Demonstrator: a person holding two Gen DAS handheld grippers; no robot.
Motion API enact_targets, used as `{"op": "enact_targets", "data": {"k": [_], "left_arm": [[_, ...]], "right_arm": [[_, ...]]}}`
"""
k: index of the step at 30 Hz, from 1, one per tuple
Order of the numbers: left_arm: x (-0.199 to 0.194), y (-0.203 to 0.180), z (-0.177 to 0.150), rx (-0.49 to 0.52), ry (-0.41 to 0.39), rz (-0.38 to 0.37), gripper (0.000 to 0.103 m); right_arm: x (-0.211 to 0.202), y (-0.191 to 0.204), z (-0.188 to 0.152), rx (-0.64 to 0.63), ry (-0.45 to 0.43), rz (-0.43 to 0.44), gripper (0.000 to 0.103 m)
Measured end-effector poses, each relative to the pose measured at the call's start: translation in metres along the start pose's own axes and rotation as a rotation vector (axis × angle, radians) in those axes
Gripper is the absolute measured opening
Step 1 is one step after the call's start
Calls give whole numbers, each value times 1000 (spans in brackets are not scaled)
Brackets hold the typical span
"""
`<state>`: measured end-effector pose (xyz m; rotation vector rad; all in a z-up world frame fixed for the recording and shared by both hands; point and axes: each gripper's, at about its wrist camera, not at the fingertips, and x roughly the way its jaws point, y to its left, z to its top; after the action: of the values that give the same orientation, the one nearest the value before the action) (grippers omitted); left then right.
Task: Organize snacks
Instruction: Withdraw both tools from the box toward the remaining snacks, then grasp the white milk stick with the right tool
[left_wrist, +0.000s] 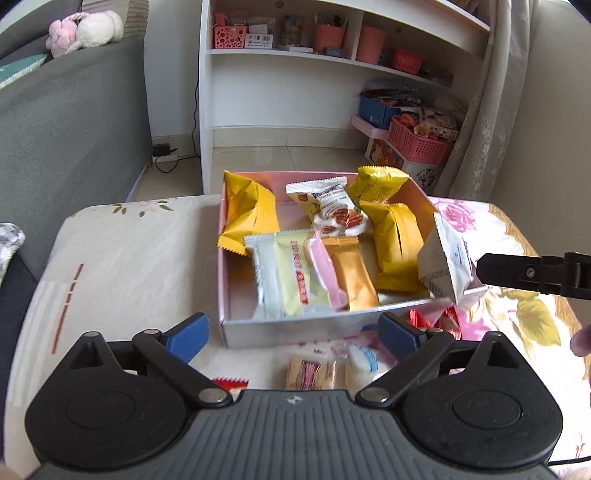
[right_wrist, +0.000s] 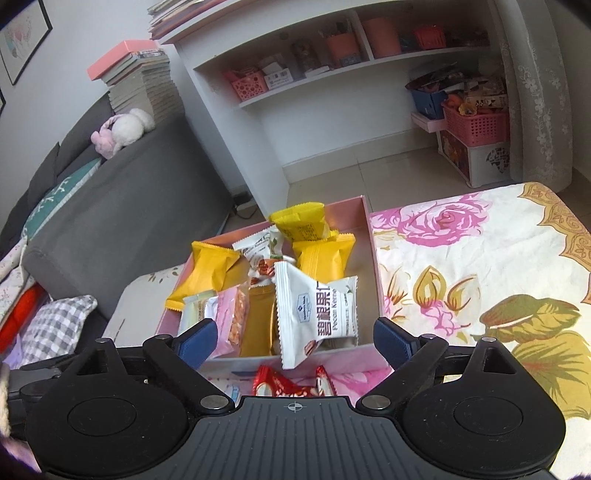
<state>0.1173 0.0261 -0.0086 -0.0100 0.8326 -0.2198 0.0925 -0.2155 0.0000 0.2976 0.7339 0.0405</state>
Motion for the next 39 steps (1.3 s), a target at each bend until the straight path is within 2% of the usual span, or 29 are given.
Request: {"op": "enact_targets", "data": {"k": [9,12,17,19,21,24,26,30,35,39], "left_arm": [[-19,14,-29,68,8,-29,101],[-22,16,-35,105,17,-46,101],[-25,18,-49,174,26,-85,101],[-23,19,-56,200,37,-93,101],[-20,21,-61,220,57,-105,101],[-18,24,-65,220,78,-144,100],[-18,24,-67,220,80,-163,100],[-18,17,-69,237,80,-187,100],[-16,10,-72,258,92,-198,99],[-14,2,-76,284,108,-210,96]], "right_arm": [[12,28,-27,-12,173,63,94],[20,41,-34,-26,222,60,94],[37,54,-42,18,283,56,91],[41,59,-44,21,299,54,84],[44,63,-47,17,306,47,71],[52,66,-51,26,331,55,60],[59,68,-55,33,349,50,57],[68,69,-64,19,365,12,36],[57,56,-58,51,345,-2,23],[48,39,-54,57,341,-13,20]]}}
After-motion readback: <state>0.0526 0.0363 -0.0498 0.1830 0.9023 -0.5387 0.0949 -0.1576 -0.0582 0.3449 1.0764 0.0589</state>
